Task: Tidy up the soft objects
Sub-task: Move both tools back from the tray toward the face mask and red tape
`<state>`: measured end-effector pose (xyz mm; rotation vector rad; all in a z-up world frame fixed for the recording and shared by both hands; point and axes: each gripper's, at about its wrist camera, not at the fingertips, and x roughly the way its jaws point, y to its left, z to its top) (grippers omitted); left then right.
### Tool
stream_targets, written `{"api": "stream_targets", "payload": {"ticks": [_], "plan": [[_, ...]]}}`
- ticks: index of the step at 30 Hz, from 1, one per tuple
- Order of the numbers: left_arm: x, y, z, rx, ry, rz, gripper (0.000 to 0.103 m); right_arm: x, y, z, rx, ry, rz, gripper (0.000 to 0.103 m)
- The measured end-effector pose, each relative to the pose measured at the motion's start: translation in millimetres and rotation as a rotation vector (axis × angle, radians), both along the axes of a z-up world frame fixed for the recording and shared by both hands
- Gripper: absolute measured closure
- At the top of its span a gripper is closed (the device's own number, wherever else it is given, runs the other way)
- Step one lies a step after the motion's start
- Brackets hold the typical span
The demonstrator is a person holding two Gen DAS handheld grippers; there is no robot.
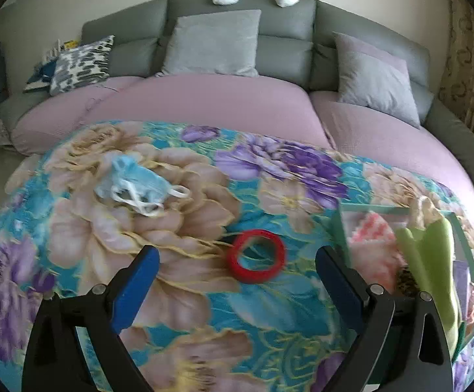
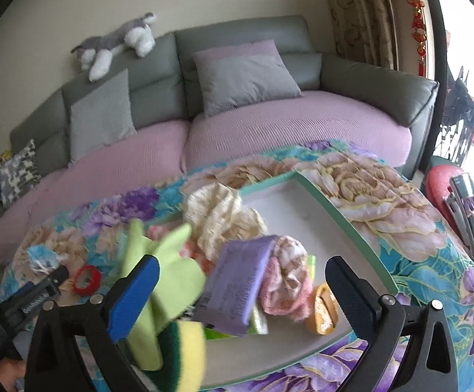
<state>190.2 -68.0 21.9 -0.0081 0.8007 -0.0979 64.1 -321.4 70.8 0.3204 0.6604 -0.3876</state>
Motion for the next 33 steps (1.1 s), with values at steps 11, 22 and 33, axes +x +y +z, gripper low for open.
{"api": "stream_targets", "payload": {"ticks": [11,22,33], "plan": [[4,57,15,0.048,-0.027,0.127,0.006,28,77,14,0.028,-0.074,0.236,0.000],[19,100,11,0.041,0.009,0.186,0.006,64,136,-3,0.042,-0.053,0.351,0.000],[59,128,5,-0.025,0.070,0.181,0.007,106,180,-24,0.038,-0.016,0.446,0.000]]}}
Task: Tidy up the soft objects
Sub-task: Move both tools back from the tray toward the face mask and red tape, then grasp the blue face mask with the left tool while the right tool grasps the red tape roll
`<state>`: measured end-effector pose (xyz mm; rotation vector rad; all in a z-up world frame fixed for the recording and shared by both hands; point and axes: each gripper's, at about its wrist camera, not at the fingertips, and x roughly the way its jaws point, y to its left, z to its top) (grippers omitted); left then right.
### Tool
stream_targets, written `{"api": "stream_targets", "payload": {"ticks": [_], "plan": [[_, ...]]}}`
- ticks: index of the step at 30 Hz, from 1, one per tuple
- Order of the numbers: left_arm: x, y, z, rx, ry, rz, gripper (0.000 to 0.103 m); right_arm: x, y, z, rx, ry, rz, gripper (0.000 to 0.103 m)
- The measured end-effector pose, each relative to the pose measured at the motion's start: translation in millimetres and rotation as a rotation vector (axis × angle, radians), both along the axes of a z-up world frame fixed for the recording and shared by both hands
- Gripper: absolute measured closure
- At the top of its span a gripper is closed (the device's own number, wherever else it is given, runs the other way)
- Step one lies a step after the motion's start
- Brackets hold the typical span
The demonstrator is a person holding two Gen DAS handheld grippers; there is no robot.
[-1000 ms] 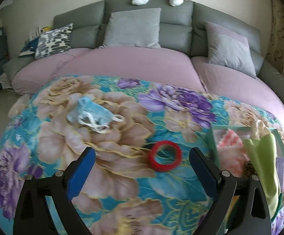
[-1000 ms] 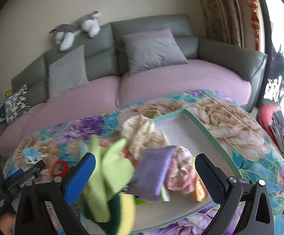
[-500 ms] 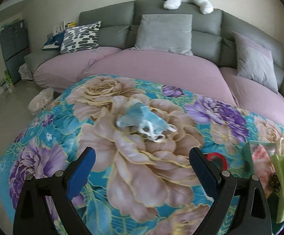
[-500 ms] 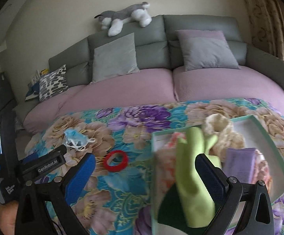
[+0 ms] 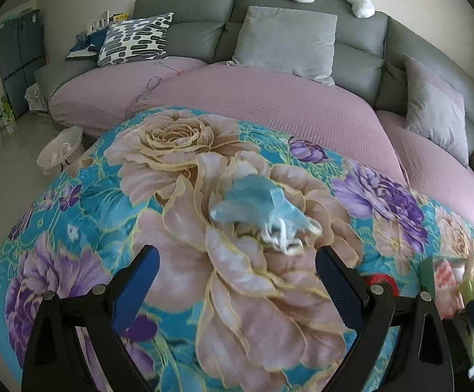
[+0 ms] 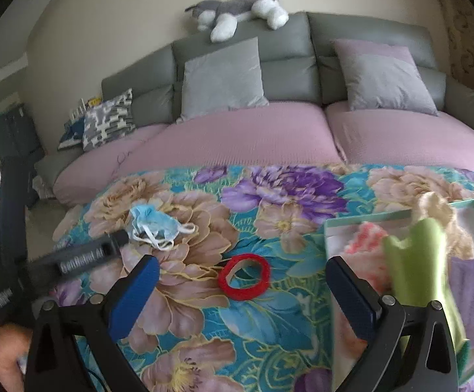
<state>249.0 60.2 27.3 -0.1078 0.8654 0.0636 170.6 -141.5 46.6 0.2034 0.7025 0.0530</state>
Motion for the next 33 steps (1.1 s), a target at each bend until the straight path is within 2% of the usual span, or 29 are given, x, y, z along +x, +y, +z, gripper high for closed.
{"api": "stream_targets", "payload": {"ticks": [9,13,16,19,22,25,27,29,31,33], "plan": [[35,7,-28,-0.023,0.037,-0.031,0.008,35,21,-46,-0.040,0.135,0.022,0.003],[45,6,-38,-0.018,0.042,-0.040,0.021,46,20,-58,-0.063,0.171,0.011,0.006],[50,7,-42,-0.022,0.029,-0.033,0.022,52,20,-64,-0.065,0.186,0.005,0.009],[54,8,-46,-0.030,0.023,-0.030,0.032,57,20,-67,-0.096,0.196,-0.003,0.012],[56,9,-49,-0.026,0.019,-0.023,0.042,59,16,-71,-0.085,0.211,-0.014,0.014],[56,11,-49,-0.045,0.010,-0.016,0.060,59,12,-74,-0.084,0.223,-0.028,0.017],[55,13,-47,-0.047,0.003,-0.013,0.068,59,11,-74,-0.081,0.224,-0.032,0.017],[54,13,-45,-0.042,-0.006,-0.014,0.083,58,11,-74,-0.083,0.224,-0.032,0.017],[51,13,-43,-0.042,-0.016,-0.010,0.092,58,11,-74,-0.086,0.227,-0.030,0.017],[49,15,-40,-0.053,-0.032,-0.004,0.093,58,12,-75,-0.091,0.229,-0.028,0.018]]}}
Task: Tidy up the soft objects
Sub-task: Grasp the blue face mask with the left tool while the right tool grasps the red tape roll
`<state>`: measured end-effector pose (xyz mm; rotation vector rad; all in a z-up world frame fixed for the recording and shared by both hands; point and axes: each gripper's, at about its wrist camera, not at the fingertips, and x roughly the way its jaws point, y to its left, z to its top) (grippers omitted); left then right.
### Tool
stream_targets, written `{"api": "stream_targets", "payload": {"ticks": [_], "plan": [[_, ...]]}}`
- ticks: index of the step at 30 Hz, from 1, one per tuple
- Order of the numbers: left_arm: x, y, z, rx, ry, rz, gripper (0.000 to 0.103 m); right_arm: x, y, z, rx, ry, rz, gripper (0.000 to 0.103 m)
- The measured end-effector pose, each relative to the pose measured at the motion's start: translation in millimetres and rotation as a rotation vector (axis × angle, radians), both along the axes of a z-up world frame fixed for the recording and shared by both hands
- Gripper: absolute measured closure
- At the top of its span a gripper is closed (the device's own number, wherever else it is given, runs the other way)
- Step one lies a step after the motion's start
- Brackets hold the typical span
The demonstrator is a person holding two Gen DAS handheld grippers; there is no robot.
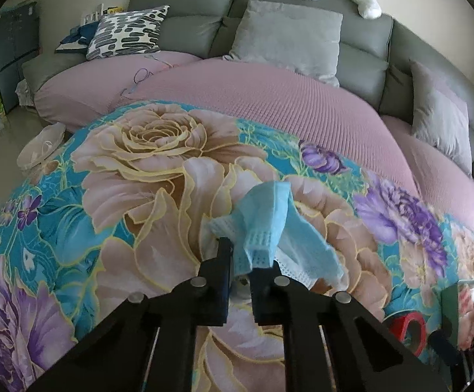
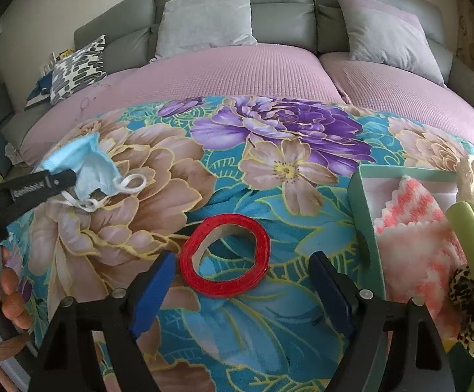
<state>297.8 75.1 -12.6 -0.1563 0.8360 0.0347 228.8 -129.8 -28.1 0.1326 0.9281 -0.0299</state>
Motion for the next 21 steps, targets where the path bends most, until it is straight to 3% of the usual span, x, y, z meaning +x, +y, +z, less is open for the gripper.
{"api": "stream_targets", "payload": {"ticks": [21], "plan": [[-63,-3,51,-0.013,-0.096,-0.005,0.097,-5,4,1,-0.038,0.009,0.020,0.026]]}}
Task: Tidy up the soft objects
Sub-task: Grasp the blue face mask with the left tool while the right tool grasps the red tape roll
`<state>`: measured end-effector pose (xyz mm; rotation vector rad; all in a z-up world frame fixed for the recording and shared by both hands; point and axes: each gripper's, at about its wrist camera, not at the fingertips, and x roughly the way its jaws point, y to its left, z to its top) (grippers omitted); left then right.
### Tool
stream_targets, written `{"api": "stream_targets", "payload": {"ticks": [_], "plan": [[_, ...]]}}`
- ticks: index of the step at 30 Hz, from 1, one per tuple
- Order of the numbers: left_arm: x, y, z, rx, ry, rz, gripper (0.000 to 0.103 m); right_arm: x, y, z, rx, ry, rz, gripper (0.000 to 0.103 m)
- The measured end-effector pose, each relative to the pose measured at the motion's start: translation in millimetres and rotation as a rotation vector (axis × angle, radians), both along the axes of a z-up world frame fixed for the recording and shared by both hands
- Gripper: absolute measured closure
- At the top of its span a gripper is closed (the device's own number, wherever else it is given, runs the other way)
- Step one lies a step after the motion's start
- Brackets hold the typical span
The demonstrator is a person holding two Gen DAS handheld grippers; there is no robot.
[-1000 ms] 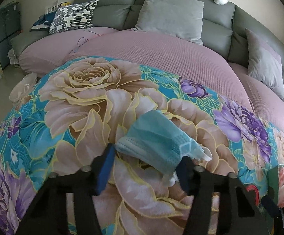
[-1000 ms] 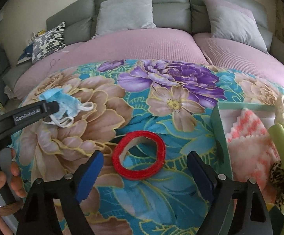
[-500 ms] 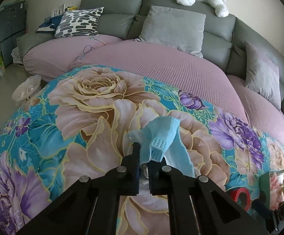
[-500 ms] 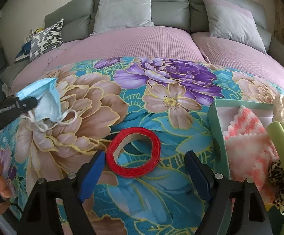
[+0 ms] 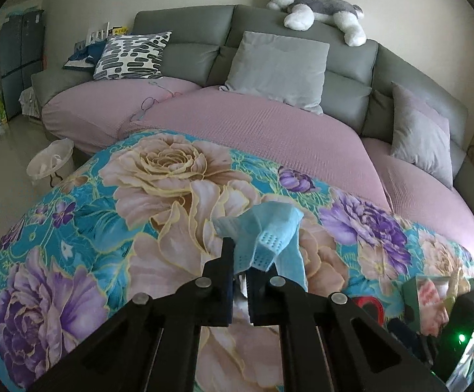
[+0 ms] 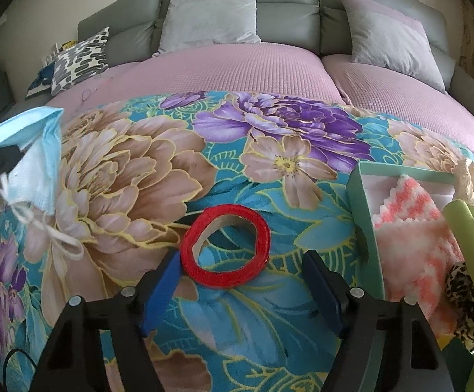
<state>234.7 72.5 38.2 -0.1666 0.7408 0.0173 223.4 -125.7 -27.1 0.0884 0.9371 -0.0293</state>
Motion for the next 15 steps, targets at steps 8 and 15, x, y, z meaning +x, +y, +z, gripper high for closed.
{"api": "stream_targets", "payload": {"ticks": [8,15], "plan": [[-23,1,-9,-0.029,0.044,0.016,0.097,-2,1,2,-0.006,-0.008,0.011,0.034],[-26,-9,-8,-0.023,0.043,-0.015,0.097,-6,7,4,0.001,-0.009,0.036,0.047]]}}
